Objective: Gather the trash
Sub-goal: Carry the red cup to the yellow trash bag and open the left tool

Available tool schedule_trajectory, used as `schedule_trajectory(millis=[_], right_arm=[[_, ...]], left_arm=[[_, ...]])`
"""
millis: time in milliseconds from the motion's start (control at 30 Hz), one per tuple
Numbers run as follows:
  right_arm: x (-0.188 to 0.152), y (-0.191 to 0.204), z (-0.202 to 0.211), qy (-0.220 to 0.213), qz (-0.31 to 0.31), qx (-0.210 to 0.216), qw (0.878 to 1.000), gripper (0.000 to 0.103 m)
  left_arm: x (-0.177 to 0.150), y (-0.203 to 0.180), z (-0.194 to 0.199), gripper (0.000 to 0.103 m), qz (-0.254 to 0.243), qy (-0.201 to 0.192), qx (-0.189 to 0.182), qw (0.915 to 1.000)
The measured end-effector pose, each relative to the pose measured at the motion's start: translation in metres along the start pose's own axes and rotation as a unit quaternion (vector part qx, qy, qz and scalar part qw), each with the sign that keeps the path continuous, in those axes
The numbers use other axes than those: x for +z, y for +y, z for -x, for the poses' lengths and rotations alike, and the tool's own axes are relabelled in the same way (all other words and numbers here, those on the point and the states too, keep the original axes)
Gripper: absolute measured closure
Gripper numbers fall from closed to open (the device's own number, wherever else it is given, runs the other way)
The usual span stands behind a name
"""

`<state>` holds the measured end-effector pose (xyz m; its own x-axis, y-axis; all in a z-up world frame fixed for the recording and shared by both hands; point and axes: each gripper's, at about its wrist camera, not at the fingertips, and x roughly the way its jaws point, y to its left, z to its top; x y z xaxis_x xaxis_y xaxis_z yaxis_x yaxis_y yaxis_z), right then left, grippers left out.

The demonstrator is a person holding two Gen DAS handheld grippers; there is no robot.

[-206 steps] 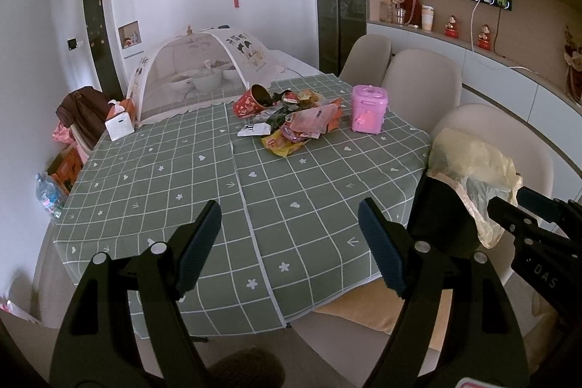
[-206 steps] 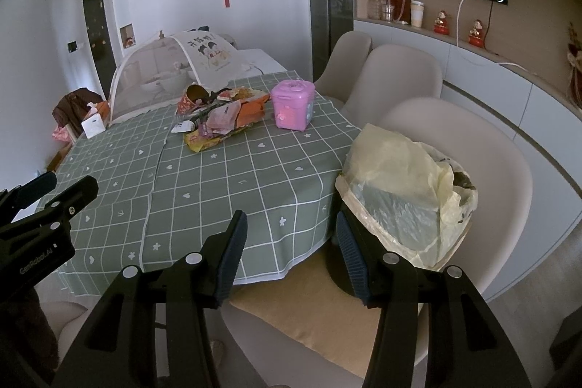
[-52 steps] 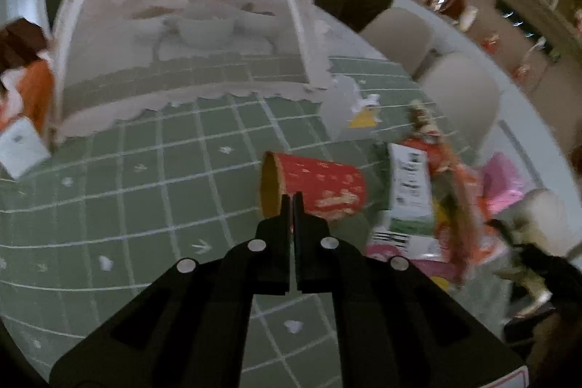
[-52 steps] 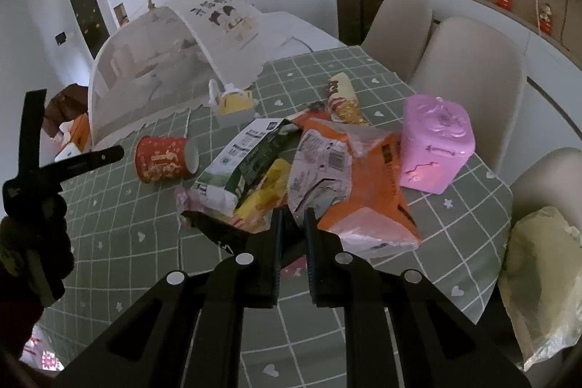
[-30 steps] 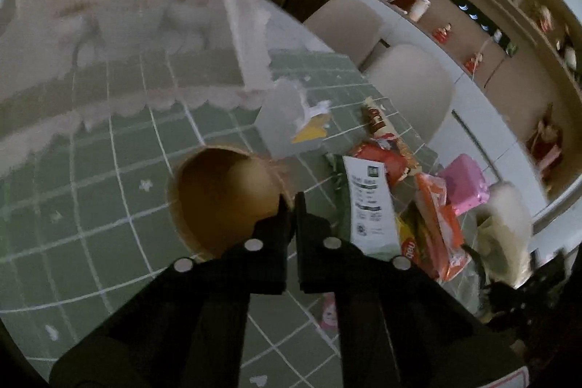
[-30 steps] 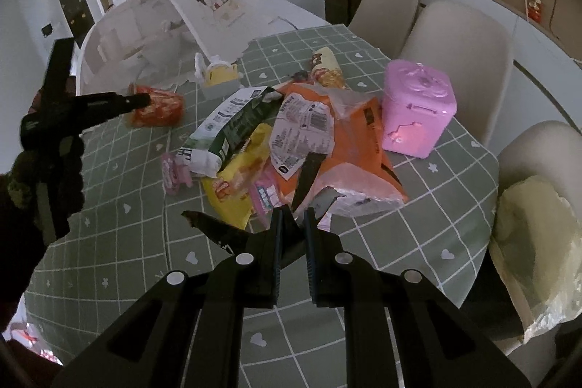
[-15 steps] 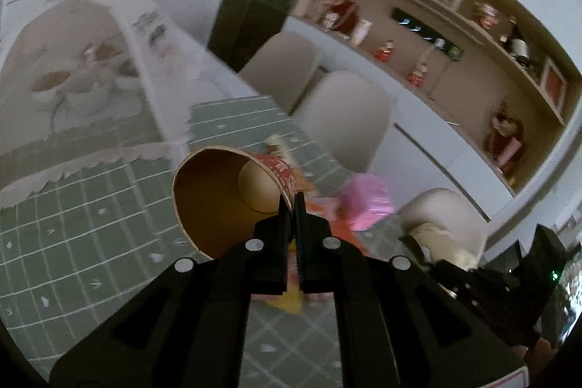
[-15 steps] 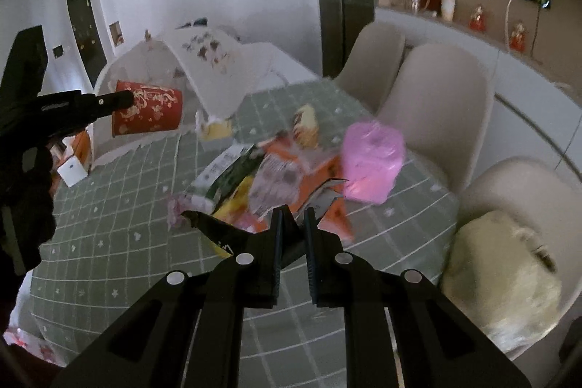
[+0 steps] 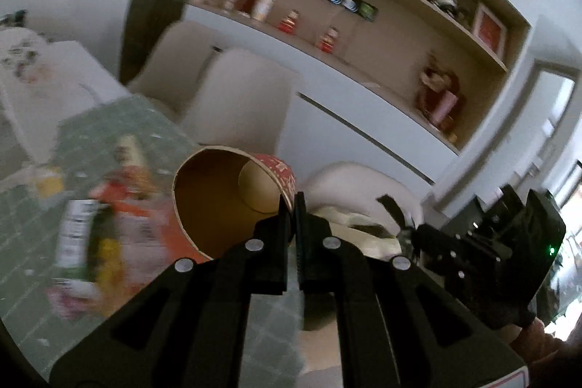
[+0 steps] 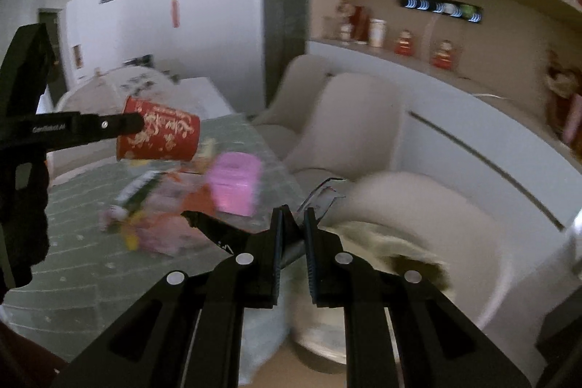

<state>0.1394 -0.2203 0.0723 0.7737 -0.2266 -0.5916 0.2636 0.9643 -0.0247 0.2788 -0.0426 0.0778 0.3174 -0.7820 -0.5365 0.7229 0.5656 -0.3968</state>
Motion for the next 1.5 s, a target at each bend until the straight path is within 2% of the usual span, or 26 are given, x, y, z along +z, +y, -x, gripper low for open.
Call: schedule_trajectory(millis=[133,267,333,500,600,667,733,900,967,1033,1100,1133,1267,1400,1500], right_arm=[[-0.021,-0.066,0.018,0.009,-0.031,-0.055,0.998,0.090],[-0.039,-0.117,0.032,0.017,-0.059,-0.090,0.994,0.090],[-0.045,-0.137,0.038,0.018,-0.067,-0.106,0.992,0.090],[-0.058,-0.177,0.043,0.016,-0.091,-0.123,0.988,0.090],[-0.064,-0.192,0.040,0.018,-0.100,-0.119,0.988,0.090],[-0.067,-0.196,0.038,0.021,-0.099,-0.114,0.988,0.090],[-0.068,-0.196,0.033,0.023,-0.095,-0.109,0.989,0.090],[-0.067,-0.201,0.014,0.029,-0.104,-0.090,0.990,0.090],[-0.067,-0.201,0.004,0.033,-0.109,-0.077,0.990,0.090],[-0.064,-0.197,-0.004,0.035,-0.111,-0.066,0.991,0.090],[-0.059,-0.193,-0.013,0.036,-0.111,-0.054,0.992,0.090],[-0.057,-0.187,-0.018,0.036,-0.111,-0.047,0.992,0.090],[-0.048,-0.171,-0.036,0.036,-0.106,-0.023,0.993,0.090],[-0.041,-0.151,-0.064,0.046,-0.095,0.001,0.994,0.090],[-0.041,-0.138,-0.094,0.062,-0.080,0.000,0.995,0.090]], left_arm=[[-0.003,-0.051,-0.060,0.100,-0.014,0.047,-0.054,0.9974],[-0.014,-0.091,-0.113,0.100,-0.017,0.093,-0.091,0.9913],[-0.020,-0.110,-0.138,0.100,-0.022,0.114,-0.099,0.9884],[-0.021,-0.138,-0.182,0.100,-0.039,0.138,-0.100,0.9846],[-0.025,-0.138,-0.209,0.100,-0.039,0.162,-0.089,0.9819],[-0.036,-0.134,-0.226,0.100,-0.037,0.190,-0.070,0.9786],[-0.058,-0.130,-0.238,0.100,-0.038,0.231,-0.053,0.9707],[-0.096,-0.126,-0.235,0.098,-0.045,0.274,-0.034,0.9601],[-0.102,-0.122,-0.230,0.097,-0.045,0.273,-0.036,0.9603],[-0.101,-0.122,-0.220,0.092,-0.042,0.258,-0.044,0.9641],[-0.095,-0.123,-0.209,0.070,-0.042,0.241,-0.049,0.9684],[-0.093,-0.125,-0.203,0.066,-0.045,0.232,-0.048,0.9705],[-0.078,-0.121,-0.172,0.063,-0.057,0.194,-0.021,0.9790],[-0.067,-0.098,-0.137,0.063,-0.033,0.166,0.008,0.9855],[-0.064,-0.076,-0.114,0.063,-0.004,0.151,0.029,0.9881]])
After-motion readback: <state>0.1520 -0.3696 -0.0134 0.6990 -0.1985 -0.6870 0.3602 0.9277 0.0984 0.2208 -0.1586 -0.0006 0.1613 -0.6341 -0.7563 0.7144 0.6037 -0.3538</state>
